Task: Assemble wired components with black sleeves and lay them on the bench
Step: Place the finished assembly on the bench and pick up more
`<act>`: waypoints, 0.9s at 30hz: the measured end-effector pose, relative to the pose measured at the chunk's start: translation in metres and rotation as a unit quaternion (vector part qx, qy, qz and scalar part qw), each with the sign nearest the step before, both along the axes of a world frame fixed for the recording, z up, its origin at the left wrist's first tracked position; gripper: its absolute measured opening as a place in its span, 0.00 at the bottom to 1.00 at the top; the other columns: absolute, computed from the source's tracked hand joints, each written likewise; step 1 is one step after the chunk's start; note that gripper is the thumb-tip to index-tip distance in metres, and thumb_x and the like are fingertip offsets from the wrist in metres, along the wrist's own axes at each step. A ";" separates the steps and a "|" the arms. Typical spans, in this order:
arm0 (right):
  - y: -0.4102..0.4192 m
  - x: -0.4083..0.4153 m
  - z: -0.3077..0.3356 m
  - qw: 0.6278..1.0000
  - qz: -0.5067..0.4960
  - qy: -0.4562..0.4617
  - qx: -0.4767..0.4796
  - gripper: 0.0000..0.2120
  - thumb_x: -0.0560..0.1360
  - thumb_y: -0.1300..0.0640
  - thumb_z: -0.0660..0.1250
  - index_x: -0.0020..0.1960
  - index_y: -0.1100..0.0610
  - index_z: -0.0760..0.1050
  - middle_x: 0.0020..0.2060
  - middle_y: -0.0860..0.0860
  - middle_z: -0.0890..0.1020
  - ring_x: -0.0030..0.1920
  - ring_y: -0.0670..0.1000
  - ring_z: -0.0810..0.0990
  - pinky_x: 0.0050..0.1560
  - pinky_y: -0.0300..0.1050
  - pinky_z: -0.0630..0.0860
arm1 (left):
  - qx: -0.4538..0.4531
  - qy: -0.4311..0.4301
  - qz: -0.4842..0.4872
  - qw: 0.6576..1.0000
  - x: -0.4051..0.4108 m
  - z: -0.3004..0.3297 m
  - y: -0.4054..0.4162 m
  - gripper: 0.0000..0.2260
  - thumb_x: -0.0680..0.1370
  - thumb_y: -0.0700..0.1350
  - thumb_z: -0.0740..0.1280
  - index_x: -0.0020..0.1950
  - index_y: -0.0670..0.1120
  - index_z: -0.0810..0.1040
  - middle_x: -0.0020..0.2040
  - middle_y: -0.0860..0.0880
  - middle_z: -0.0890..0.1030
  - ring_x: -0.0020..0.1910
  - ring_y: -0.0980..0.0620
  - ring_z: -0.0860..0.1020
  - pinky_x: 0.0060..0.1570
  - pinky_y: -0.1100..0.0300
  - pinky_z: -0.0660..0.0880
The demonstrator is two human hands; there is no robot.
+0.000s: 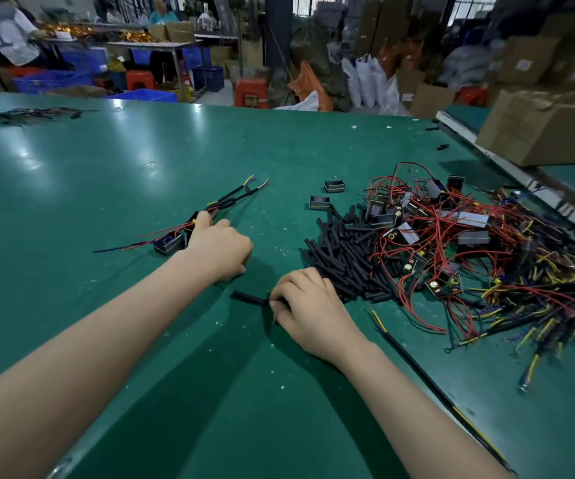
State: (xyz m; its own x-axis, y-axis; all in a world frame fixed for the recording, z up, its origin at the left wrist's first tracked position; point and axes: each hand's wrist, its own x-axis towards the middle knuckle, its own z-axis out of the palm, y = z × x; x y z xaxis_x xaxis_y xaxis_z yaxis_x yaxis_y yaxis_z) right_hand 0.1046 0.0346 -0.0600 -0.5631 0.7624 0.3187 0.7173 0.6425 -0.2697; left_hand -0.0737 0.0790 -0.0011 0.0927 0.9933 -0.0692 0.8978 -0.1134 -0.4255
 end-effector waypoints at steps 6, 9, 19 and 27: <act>-0.007 0.015 0.009 0.994 -0.096 -0.021 0.042 0.11 0.79 0.51 0.58 0.56 0.52 0.77 0.56 0.45 0.77 0.61 0.51 0.67 0.54 0.46 0.59 | 0.018 0.058 -0.012 0.998 0.011 -0.005 -0.011 0.07 0.77 0.43 0.60 0.53 0.48 0.75 0.53 0.49 0.80 0.59 0.46 0.68 0.62 0.45 0.58; -0.008 0.038 0.022 0.977 -0.198 0.055 0.061 0.09 0.78 0.51 0.61 0.52 0.51 0.78 0.53 0.47 0.78 0.57 0.52 0.70 0.52 0.48 0.61 | 0.067 0.060 -0.075 0.993 0.022 0.000 -0.017 0.07 0.78 0.44 0.59 0.52 0.47 0.75 0.51 0.51 0.80 0.59 0.47 0.69 0.65 0.43 0.55; 0.017 0.095 0.047 0.919 -0.386 0.060 -0.046 0.15 0.78 0.48 0.61 0.63 0.51 0.73 0.62 0.55 0.72 0.64 0.60 0.67 0.61 0.56 0.66 | 0.080 -0.395 -0.034 0.915 0.124 0.003 0.006 0.14 0.78 0.57 0.59 0.60 0.57 0.75 0.58 0.52 0.78 0.60 0.48 0.74 0.50 0.51 0.57; 0.043 0.140 0.058 0.848 -0.455 0.268 0.056 0.18 0.75 0.56 0.63 0.64 0.57 0.70 0.64 0.59 0.67 0.64 0.61 0.63 0.61 0.54 0.64 | 0.085 -0.562 -0.023 0.823 0.119 -0.022 -0.015 0.10 0.78 0.51 0.62 0.59 0.57 0.76 0.50 0.57 0.73 0.55 0.55 0.74 0.56 0.53 0.65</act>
State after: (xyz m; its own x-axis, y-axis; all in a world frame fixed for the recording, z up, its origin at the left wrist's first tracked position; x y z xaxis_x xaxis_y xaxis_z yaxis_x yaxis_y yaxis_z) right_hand 0.2442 0.0778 -0.0016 0.4891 0.7523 0.4413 0.7238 -0.0677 -0.6867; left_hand 0.0453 0.0645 -0.0226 0.0406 0.9733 0.2260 0.7316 -0.1830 0.6567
